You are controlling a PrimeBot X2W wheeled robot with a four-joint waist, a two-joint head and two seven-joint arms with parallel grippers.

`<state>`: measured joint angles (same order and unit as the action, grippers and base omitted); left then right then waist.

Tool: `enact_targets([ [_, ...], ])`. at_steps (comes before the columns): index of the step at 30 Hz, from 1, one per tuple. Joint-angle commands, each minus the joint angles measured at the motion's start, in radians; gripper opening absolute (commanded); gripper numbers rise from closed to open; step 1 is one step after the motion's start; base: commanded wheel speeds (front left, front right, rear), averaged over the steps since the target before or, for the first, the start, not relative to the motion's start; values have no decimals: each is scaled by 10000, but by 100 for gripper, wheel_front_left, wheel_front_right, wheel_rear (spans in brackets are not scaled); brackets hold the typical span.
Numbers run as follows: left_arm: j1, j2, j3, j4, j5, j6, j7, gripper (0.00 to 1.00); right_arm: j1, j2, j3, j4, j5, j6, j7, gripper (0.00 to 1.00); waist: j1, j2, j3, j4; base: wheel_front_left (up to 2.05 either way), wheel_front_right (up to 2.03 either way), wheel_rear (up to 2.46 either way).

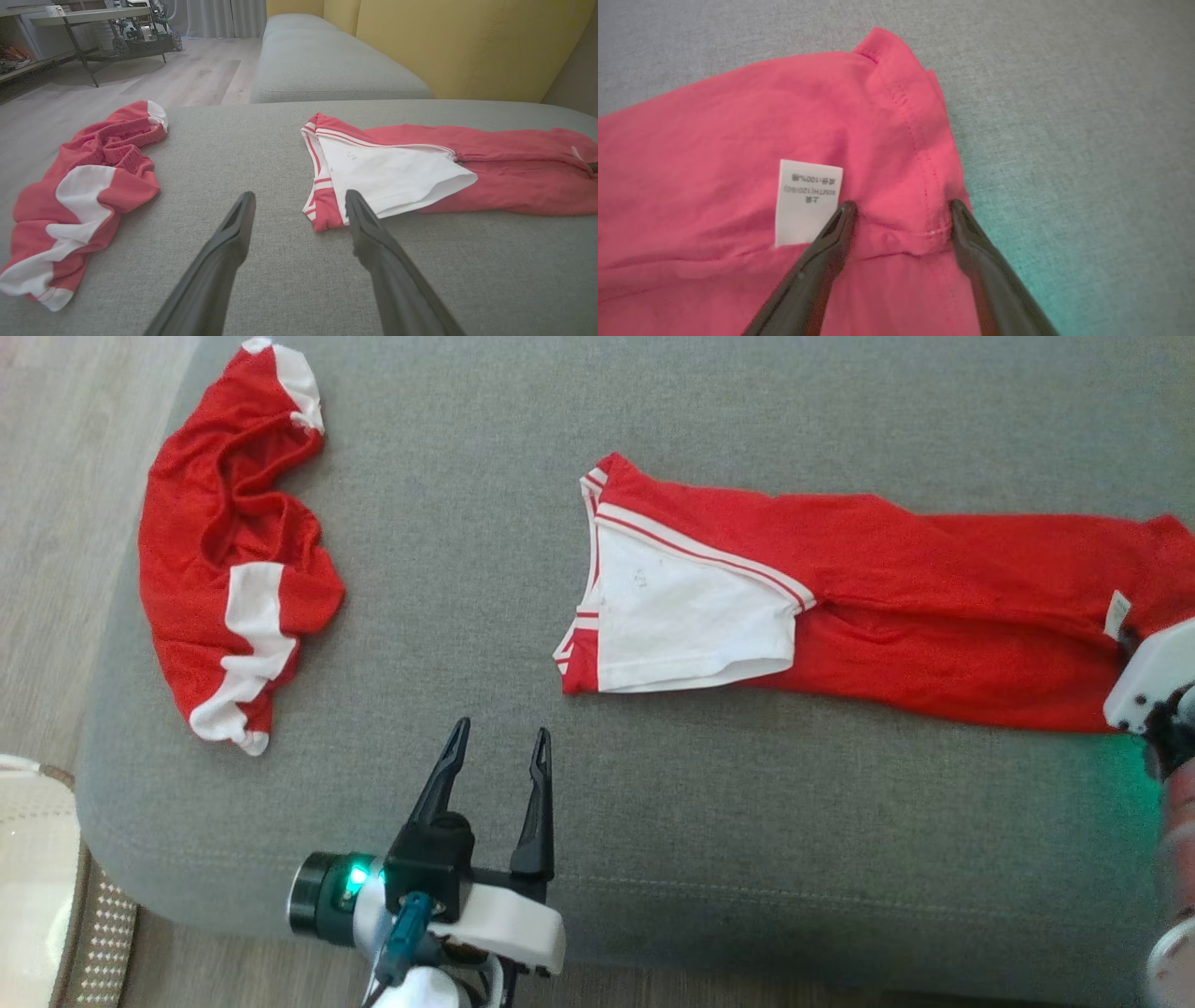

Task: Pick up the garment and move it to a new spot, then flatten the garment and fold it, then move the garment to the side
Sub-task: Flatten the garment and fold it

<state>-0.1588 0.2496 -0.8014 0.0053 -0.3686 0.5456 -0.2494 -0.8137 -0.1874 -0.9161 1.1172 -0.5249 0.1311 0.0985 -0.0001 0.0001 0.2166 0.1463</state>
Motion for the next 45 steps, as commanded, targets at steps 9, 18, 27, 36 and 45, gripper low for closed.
enact_targets([
  [9,-631,-154,266,-196,259,-40,-123,100,-672,90,-488,-357,-883,-4,444,100,1,-1,587,-101,0,0,0],
  [18,-761,-316,279,-57,343,-246,-124,100,-663,11,-763,-478,-1229,-4,483,99,1,-1,677,-339,0,0,0],
  [27,-787,-402,401,15,409,-364,-124,100,-824,63,-984,125,-1233,-4,576,0,1,-1,633,-401,0,0,0],
  [36,-464,-340,696,-86,401,-343,-124,100,-895,-335,-1127,331,-590,-4,-1174,0,1,-1,72,-967,0,0,0],
  [45,-154,-147,901,-218,408,-306,-124,100,-1319,-918,-354,727,-278,-4,-1988,0,1,-1,-329,-1817,0,0,0],
])
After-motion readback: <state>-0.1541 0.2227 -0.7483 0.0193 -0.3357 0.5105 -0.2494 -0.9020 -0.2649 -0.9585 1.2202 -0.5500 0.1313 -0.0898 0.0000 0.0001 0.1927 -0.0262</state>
